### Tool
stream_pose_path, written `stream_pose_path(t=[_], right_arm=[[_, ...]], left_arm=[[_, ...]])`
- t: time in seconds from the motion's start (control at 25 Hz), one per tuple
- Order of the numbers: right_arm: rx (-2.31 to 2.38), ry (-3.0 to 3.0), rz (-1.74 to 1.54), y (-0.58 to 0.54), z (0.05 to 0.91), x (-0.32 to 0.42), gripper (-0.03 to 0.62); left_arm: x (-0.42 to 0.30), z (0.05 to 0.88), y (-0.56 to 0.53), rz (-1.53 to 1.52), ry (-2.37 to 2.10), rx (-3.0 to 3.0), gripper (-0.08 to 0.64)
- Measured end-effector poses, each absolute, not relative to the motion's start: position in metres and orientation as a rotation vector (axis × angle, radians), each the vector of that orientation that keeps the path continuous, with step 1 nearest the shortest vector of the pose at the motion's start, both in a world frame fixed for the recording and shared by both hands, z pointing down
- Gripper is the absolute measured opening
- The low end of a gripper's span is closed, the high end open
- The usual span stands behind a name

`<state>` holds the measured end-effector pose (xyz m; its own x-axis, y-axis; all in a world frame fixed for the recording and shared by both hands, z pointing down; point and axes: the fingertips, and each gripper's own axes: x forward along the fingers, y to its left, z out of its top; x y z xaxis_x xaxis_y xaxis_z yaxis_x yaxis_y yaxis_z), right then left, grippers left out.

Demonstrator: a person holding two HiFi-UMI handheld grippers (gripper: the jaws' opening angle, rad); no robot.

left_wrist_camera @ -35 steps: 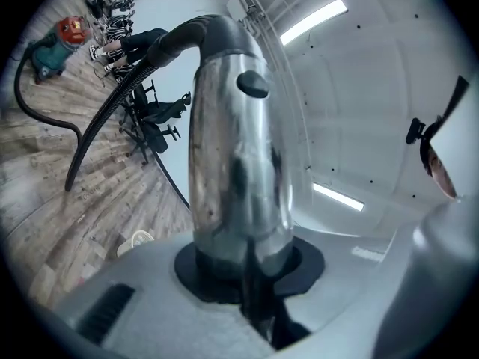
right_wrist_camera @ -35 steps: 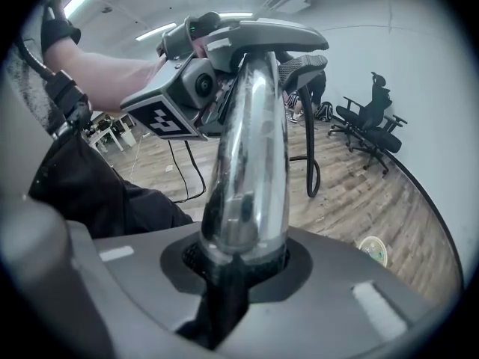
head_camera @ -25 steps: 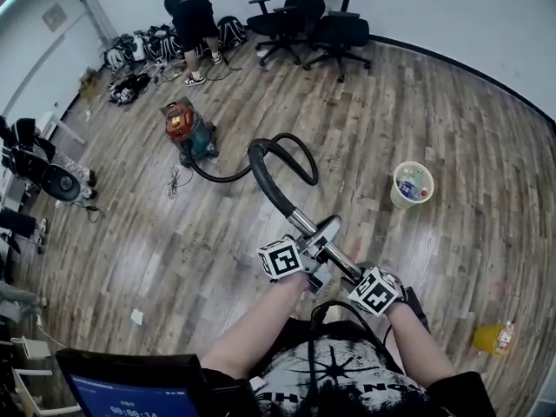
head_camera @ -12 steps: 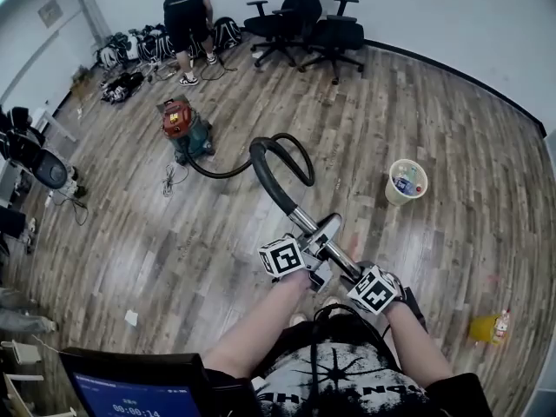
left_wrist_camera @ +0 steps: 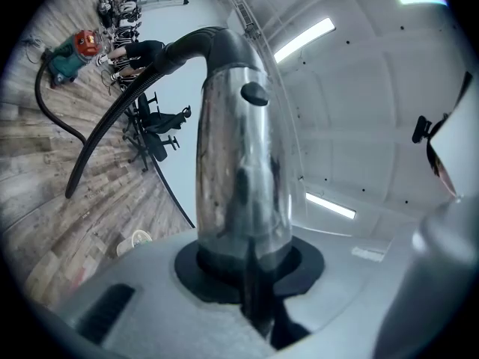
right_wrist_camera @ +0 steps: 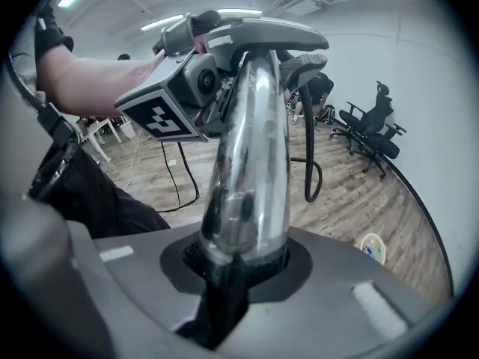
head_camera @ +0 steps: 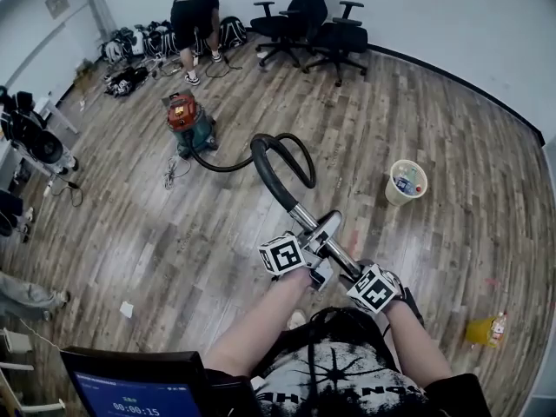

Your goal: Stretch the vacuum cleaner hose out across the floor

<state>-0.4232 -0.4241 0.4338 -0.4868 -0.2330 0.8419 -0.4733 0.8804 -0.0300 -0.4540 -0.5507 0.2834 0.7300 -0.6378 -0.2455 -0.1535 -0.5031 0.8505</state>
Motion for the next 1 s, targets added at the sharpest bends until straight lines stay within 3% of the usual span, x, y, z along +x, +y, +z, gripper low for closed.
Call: stream_pose_path(t=[0.24,1.0], right_arm=[[0.414,-2.121,0.280,-0.421,0.430,-0.405,0.077],[0.213,-2.169,0.243,-0.361,0.435,-0.254,0.078]], left_arm=[[-0.446,0.279,-0.546,-0.731,-0.695,2.033,0.057],[-0.308,0.285,-0.484,-0.762,-0.888,1.988,0.058]])
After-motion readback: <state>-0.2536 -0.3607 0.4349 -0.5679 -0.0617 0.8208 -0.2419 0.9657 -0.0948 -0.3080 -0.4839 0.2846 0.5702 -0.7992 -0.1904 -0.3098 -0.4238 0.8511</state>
